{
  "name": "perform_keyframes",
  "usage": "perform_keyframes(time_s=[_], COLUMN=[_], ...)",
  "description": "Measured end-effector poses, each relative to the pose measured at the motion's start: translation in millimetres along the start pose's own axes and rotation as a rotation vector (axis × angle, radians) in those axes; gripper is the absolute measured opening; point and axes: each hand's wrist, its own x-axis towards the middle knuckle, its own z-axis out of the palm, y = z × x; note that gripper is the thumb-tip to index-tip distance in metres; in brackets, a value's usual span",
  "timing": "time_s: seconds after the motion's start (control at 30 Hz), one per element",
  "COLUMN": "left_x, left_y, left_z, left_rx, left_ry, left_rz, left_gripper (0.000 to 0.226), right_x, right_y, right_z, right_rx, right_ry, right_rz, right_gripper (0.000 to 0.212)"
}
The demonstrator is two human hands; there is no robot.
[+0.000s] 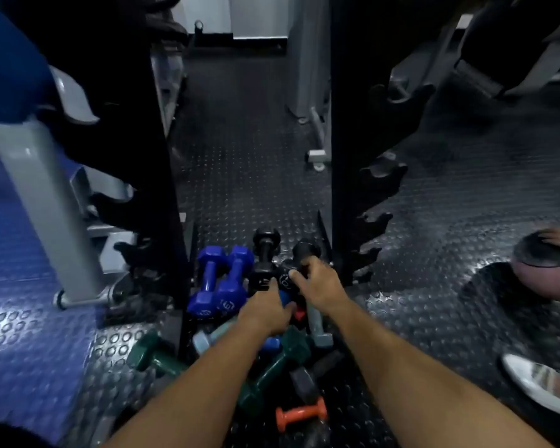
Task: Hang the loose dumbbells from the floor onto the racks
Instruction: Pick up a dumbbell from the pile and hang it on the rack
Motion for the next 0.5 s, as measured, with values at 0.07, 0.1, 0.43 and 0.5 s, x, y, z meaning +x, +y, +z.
perform_keyframes(time_s=[0.07,0.1,0.43,0.5], left_x=[25,36,109,119], left_y=[0,0,14,15], left_z=[7,10,39,42], left_rx=[-0.044,-0.072,-0.346,-0.437], left_ry=[-0.012,-0.013,-0.021,-0.037], left_rz=[0.016,0.007,-0.147,-0.198], left_gripper=[0.091,0.092,0.086,0.084], right_x=[21,31,128,141], right_y=[6,11,46,50], right_z=[6,8,33,42], right_rx=[0.051,0.062,0.224,0.256], right_ry=[0.003,0.016,0.023,0.011], right_rz=[0.021,0.029,0.189,0.281], right_gripper=[0.057,0.057,0.056,0.058])
